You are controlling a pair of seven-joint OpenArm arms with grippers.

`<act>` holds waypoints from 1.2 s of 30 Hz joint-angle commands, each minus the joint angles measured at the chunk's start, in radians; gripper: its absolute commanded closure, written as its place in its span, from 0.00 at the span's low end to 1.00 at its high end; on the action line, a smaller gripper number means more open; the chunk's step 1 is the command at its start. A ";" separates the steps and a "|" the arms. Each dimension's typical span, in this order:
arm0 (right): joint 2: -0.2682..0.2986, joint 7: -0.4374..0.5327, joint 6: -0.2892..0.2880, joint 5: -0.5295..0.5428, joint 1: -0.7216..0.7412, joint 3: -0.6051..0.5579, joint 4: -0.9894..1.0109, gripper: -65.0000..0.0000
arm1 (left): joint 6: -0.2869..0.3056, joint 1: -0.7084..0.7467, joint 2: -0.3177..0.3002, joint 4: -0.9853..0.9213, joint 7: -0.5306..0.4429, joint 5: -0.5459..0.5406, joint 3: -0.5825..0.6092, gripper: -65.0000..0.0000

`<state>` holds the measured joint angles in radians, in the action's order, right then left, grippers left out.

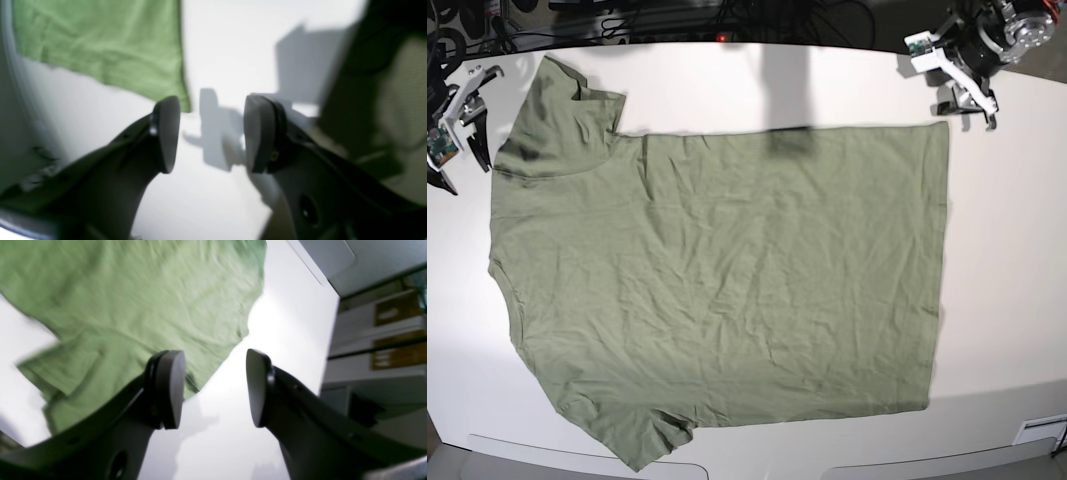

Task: Fold the T-shirt properly
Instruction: 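Lower the left gripper onto the shirt's shoulder corner and pinch it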

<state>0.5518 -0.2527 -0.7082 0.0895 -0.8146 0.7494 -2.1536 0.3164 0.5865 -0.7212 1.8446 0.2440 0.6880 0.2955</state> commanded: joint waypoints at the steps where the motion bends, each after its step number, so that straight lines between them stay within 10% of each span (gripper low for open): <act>1: 0.013 0.023 0.010 -0.005 -0.003 0.008 -0.018 0.54 | -0.014 -0.011 -0.014 0.013 -0.001 0.004 0.008 0.53; 32: 0.043 0.068 0.010 0.026 -0.002 0.008 -0.151 0.54 | 0.031 -0.121 0.051 -0.248 0.002 -0.058 0.135 0.53; 36: 0.043 0.068 0.010 0.026 -0.002 0.008 -0.151 0.54 | -0.076 -0.122 0.051 -0.248 -0.006 0.063 0.185 0.53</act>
<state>0.5793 -0.2031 -0.7090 0.1066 -0.8146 0.7471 -2.2906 0.1417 0.4366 -0.6701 1.6135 0.2474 0.7940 0.4606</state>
